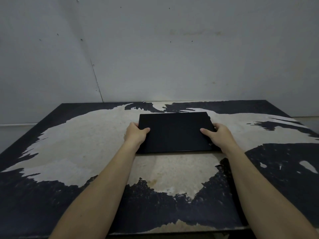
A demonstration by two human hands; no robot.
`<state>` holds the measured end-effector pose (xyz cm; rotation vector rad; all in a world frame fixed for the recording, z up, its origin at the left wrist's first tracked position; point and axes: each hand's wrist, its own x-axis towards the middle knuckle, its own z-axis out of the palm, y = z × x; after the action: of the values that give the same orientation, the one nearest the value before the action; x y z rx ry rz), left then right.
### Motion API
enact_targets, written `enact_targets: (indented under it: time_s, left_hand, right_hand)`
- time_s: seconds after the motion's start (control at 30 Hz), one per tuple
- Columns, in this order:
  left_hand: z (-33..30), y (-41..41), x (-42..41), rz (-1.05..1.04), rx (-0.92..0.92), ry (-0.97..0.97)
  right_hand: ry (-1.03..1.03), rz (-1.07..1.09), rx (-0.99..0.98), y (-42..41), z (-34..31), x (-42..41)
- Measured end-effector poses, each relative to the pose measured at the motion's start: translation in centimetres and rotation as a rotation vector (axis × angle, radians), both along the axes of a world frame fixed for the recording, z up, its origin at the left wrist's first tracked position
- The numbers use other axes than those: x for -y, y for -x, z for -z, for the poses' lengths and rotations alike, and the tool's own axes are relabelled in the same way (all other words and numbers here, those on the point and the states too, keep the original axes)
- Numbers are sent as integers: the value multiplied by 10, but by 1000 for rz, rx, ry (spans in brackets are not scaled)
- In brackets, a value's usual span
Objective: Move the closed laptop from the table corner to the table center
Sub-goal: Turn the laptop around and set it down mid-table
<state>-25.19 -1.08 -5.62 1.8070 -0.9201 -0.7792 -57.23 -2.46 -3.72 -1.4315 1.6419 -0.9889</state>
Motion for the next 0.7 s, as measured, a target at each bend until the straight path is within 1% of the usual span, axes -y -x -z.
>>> enact_targets:
  time_s: [0.3, 0.5, 0.53, 0.57, 0.63, 0.67, 0.7]
  left_hand:
    - [-3, 2, -1, 6, 147, -90]
    - [-8, 4, -2, 46, 305, -176]
    - [-13, 7, -6, 55, 344, -197]
    - [-18, 11, -11, 65, 395, -220]
    - [-25, 19, -22, 83, 506, -250]
    - [-27, 24, -29, 94, 560, -243]
    - [-27, 28, -35, 119, 615, -220]
  right_hand:
    - [-61, -16, -75, -3, -1, 1]
    - [-86, -5, -155, -1, -1, 7]
    - [-86, 3, -202, -1, -2, 6]
    - [-73, 12, -292, -2, -3, 5]
    - [-18, 27, -537, -5, -4, 0]
    - [22, 23, -619, -8, -6, -5]
    - [61, 10, -655, -12, -7, -10]
